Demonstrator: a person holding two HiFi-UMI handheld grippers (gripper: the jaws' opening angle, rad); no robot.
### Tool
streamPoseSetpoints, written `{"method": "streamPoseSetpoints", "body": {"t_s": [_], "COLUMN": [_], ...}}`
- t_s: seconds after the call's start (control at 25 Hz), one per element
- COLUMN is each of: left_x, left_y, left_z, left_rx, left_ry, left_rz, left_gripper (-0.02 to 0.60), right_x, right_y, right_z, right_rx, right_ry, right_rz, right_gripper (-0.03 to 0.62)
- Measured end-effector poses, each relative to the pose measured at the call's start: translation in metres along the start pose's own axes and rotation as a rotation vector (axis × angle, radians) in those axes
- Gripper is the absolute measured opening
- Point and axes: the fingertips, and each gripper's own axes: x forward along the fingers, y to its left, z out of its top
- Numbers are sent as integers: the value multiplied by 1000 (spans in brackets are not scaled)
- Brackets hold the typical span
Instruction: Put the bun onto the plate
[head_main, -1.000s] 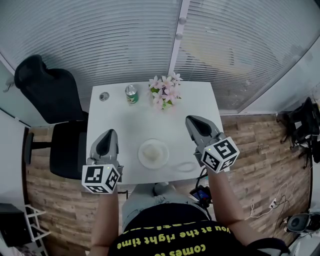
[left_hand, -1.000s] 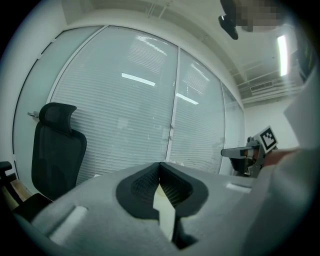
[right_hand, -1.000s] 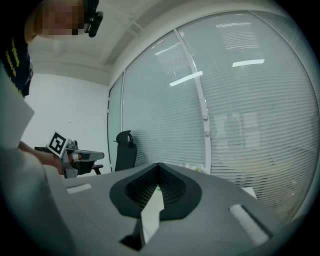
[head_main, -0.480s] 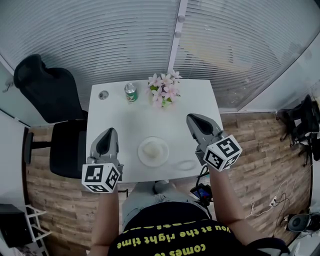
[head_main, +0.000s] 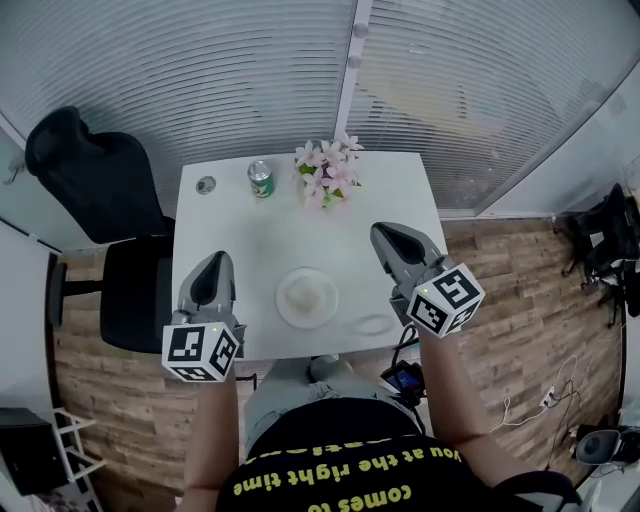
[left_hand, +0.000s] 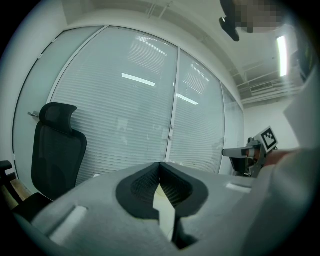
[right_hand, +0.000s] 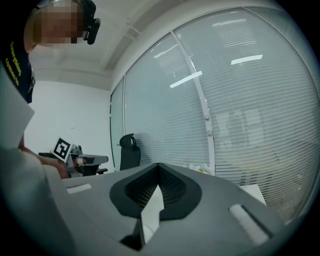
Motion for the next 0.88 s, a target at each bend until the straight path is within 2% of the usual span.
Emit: {"method": "streamPoseSetpoints", "body": {"t_s": [0.88], "left_x": [5], "left_y": [-6], "left_z": [-2], "left_rx": [-5], "left_ry": [2], "left_rz": [-6], "left_gripper": [2], "right_x": [-1], "right_y": [1], "right_z": [-5], "right_rx": [12], "right_ry": [8], "right_rz": [22], "right_gripper": [7]}}
